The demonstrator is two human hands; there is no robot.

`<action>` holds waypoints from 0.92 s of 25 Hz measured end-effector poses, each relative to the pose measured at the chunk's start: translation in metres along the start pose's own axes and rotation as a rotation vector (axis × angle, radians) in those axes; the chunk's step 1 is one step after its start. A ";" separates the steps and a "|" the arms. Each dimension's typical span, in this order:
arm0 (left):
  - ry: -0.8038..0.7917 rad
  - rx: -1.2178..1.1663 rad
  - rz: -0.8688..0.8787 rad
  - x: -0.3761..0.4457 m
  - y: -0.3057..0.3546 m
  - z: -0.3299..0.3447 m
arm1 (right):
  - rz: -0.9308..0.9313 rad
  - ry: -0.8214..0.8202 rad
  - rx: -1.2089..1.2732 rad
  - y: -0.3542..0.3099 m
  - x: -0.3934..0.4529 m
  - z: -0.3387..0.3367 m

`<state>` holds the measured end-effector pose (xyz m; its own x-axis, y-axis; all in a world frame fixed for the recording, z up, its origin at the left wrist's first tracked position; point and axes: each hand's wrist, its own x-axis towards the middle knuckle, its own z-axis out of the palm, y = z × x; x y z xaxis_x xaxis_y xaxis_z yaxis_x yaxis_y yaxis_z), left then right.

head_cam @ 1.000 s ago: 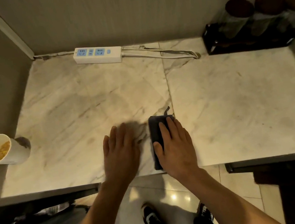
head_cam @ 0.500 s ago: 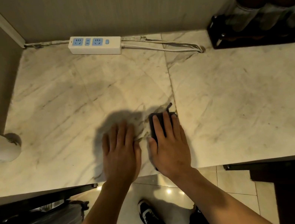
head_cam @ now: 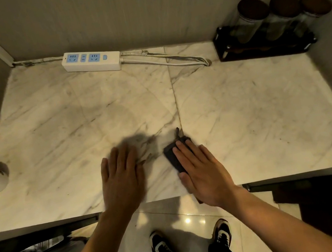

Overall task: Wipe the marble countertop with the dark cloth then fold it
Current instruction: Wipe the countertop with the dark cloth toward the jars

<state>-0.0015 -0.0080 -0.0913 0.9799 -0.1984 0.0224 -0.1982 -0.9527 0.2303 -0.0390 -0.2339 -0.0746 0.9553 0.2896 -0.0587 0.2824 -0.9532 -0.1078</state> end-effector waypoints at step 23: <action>-0.041 -0.041 -0.032 0.022 0.099 0.017 | -0.199 -0.077 -0.019 0.082 0.065 -0.013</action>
<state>0.0004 -0.1109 -0.0843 0.9837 -0.1782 -0.0250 -0.1650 -0.9487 0.2697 0.0472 -0.2943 -0.0740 0.8714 0.4770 -0.1144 0.4667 -0.8780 -0.1063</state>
